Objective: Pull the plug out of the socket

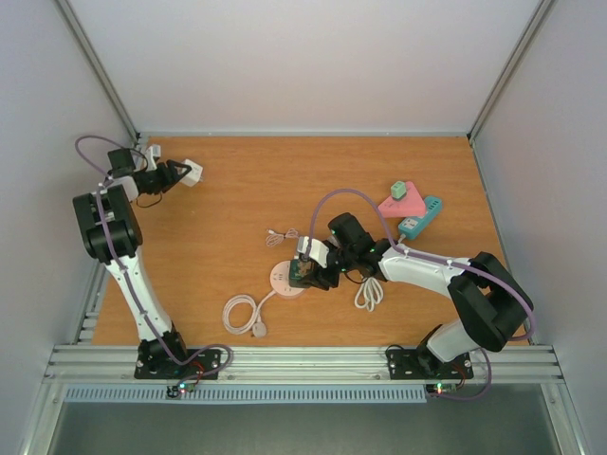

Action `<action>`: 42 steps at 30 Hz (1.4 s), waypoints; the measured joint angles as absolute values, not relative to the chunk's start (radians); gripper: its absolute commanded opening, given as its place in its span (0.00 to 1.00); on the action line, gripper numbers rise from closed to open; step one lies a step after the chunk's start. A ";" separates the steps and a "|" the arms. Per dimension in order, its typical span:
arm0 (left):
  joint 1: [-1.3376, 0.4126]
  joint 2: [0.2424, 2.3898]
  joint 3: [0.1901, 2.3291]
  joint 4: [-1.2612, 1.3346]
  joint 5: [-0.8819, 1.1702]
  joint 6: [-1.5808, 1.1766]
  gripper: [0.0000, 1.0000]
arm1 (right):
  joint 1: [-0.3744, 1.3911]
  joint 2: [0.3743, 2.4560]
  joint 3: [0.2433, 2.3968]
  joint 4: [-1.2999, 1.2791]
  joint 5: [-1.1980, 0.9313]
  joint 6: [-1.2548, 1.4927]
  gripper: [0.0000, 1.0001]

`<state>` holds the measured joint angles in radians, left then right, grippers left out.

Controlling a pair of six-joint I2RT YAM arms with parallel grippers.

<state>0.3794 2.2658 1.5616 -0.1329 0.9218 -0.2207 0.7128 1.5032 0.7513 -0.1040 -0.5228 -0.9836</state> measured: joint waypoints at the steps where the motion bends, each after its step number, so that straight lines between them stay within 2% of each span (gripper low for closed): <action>1: 0.381 2.266 1.562 -0.139 0.920 -0.221 0.61 | 0.713 1.504 0.751 -0.104 -0.523 -0.984 0.35; 11: 0.414 2.265 1.571 -0.189 0.870 -0.190 0.90 | 0.713 1.504 0.751 -0.104 -0.523 -0.980 0.35; 21: 0.419 2.239 1.572 -0.263 0.769 -0.120 0.93 | 0.713 1.503 0.751 -0.104 -0.524 -0.973 0.36; 26: 0.414 2.143 1.561 -0.318 0.706 -0.007 0.99 | 0.713 1.503 0.751 -0.104 -0.523 -0.971 0.41; 29: 0.408 2.028 1.525 -0.343 0.678 0.094 1.00 | 0.713 1.504 0.752 -0.104 -0.524 -0.965 0.48; 33: 0.385 1.881 1.468 -0.368 0.666 0.218 0.99 | 0.714 1.507 0.768 -0.120 -0.527 -0.948 0.65; 42: 0.279 1.777 1.328 -0.461 0.677 0.424 0.99 | 0.714 1.512 0.819 -0.168 -0.531 -0.911 0.75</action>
